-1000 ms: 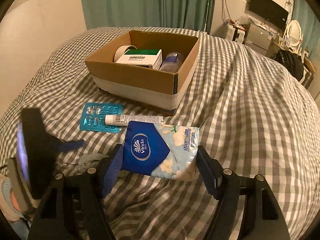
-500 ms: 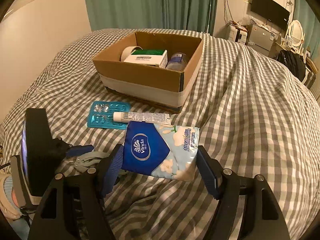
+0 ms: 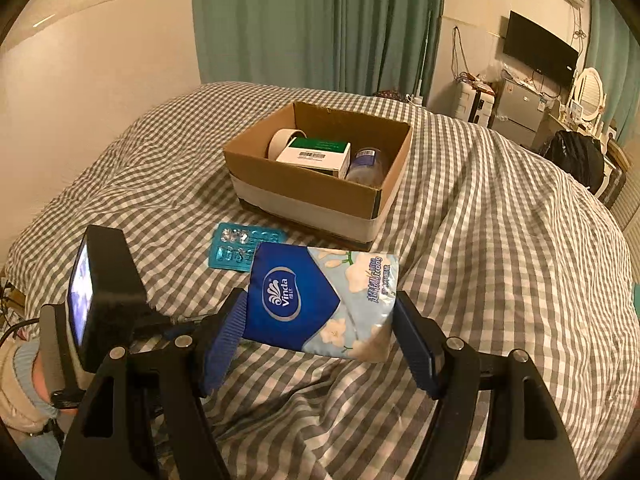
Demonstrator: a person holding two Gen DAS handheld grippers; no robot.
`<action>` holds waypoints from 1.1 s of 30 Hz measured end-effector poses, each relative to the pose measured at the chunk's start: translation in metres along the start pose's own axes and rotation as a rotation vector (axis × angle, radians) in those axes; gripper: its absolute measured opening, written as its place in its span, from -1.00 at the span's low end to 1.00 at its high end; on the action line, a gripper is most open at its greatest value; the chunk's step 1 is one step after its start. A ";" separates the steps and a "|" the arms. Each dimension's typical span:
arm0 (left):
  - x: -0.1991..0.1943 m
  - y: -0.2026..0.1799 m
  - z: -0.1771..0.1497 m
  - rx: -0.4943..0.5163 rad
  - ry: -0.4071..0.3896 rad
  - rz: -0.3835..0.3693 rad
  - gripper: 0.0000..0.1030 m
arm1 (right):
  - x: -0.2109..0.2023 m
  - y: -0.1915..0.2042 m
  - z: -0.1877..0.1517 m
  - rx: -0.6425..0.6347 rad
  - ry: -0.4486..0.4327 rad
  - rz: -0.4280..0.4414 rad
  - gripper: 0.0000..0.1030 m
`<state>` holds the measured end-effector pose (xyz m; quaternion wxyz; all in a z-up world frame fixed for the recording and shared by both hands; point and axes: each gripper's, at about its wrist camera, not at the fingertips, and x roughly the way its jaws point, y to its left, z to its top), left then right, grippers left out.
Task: Organize objects
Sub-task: 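Grasp the grey plastic clips with the left gripper while the right gripper holds the tissue pack, then lower the clips and tissue pack into the cardboard box and open both grippers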
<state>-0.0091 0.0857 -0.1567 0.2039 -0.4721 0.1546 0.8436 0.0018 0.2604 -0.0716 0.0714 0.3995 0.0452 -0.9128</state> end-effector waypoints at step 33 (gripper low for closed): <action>-0.127 0.095 0.185 -0.087 -0.347 -0.024 -0.80 | -0.032 -0.006 0.106 -0.082 -0.207 -0.018 0.38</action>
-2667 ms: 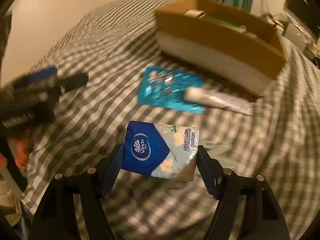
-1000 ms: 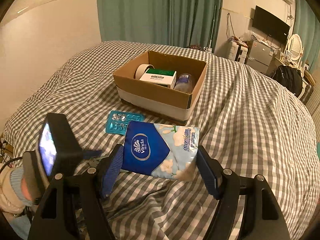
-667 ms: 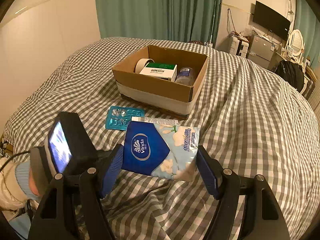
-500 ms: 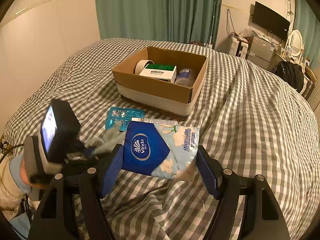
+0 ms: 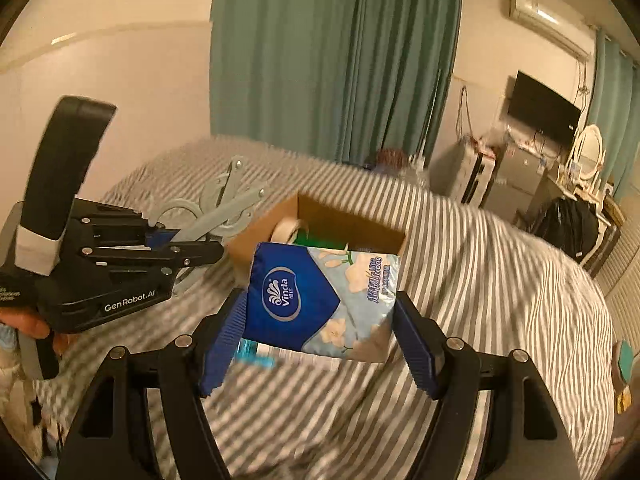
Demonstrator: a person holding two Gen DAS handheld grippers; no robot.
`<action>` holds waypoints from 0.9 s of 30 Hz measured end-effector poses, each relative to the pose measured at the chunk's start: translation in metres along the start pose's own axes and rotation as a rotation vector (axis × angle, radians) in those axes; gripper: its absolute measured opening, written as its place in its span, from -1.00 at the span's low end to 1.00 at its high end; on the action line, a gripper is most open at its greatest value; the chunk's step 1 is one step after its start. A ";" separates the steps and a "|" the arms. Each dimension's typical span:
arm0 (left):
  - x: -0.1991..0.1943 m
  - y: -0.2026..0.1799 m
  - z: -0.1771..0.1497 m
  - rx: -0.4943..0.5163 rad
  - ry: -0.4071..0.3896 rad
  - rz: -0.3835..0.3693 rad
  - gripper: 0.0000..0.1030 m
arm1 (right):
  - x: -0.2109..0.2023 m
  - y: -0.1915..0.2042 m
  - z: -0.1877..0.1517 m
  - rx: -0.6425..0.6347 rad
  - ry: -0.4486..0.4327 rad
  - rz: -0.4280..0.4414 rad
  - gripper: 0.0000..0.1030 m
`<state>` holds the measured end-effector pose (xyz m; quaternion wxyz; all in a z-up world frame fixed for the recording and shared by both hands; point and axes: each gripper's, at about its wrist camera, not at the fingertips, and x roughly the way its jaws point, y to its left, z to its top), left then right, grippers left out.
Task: Organize objects
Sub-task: 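Lower the clips and tissue pack into the cardboard box and open both grippers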
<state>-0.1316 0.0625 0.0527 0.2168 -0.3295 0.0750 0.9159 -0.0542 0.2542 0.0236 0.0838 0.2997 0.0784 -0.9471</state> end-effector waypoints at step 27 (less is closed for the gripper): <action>0.230 0.030 0.032 -0.018 0.213 -0.024 -0.73 | 0.235 -0.108 0.036 0.229 0.255 0.041 0.71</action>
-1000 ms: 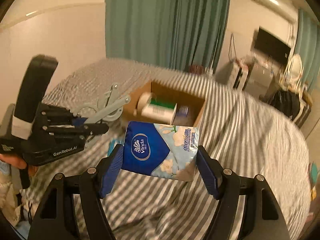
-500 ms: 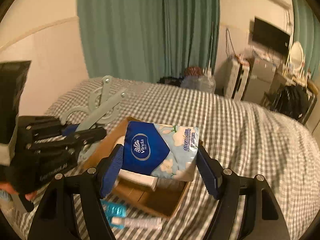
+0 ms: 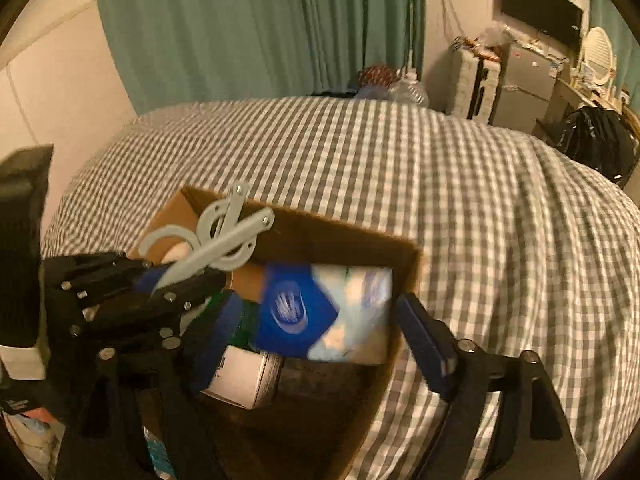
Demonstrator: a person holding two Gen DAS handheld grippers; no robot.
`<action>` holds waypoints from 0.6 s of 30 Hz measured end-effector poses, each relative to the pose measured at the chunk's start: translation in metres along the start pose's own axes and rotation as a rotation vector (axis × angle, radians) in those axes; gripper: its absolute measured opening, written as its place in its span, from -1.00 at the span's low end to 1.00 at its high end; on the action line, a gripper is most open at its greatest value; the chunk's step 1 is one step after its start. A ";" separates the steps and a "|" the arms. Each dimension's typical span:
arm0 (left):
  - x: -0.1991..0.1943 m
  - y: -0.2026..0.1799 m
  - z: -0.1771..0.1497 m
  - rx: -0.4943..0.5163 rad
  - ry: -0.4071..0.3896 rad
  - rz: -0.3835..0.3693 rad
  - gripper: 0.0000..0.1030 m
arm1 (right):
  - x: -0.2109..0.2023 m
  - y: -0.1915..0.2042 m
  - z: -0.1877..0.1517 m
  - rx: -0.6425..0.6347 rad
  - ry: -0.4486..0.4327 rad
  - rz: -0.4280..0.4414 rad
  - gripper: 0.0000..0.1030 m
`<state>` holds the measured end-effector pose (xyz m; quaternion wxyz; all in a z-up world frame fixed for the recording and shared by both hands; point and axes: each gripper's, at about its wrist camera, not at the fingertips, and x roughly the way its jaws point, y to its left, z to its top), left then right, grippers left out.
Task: Organize objects
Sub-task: 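Lower the clips and tissue pack into the cardboard box and open both grippers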
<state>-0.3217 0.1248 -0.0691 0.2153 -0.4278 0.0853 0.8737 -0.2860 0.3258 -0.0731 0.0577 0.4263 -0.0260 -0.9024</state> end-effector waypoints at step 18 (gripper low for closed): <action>-0.247 -0.065 0.017 0.078 -0.473 0.186 0.88 | -0.237 0.019 0.017 -0.005 -0.438 -0.132 0.99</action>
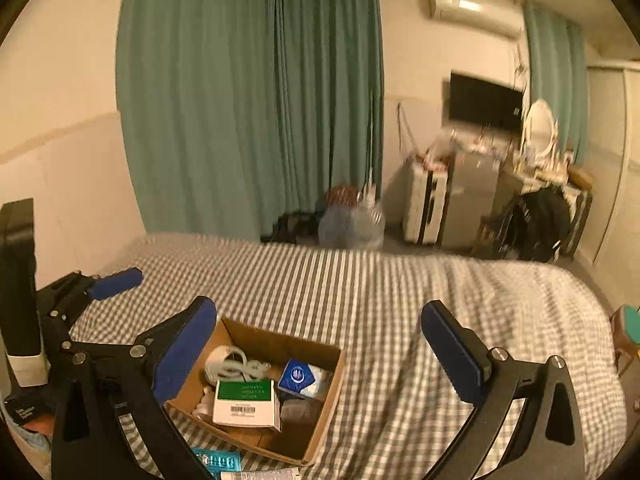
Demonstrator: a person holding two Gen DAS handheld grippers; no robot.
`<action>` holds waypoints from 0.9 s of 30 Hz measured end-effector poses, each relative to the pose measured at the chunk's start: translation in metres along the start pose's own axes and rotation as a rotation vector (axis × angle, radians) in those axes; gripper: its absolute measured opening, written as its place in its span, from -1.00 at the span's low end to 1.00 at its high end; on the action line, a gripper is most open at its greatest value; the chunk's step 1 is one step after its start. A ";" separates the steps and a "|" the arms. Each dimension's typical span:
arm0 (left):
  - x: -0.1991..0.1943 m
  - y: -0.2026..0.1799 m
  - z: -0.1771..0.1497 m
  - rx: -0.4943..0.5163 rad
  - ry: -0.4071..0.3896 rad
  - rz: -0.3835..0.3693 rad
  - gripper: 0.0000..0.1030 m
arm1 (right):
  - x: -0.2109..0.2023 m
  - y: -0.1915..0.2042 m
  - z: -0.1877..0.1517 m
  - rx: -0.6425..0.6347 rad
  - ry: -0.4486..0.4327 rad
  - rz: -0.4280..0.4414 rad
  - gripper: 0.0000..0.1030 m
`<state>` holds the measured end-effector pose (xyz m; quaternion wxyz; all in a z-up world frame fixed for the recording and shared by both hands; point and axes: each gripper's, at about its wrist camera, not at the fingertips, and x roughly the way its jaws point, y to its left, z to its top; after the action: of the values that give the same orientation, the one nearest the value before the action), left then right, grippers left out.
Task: Organize objects
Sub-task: 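Lower the clips and tissue pack into the cardboard box and open both grippers, then withdraw both grippers from the cardboard box toward the blister pack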
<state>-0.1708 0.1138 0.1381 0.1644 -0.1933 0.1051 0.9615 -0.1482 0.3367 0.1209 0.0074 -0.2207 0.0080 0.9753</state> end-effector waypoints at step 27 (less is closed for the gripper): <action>-0.138 0.025 -0.093 -0.150 -0.085 0.104 1.00 | -0.143 0.033 -0.104 -0.006 -0.048 -0.042 0.99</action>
<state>-0.0277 0.0279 0.1137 0.1036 -0.1585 0.0356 0.9813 0.0253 0.3002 0.0891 0.0276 -0.1976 0.0002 0.9799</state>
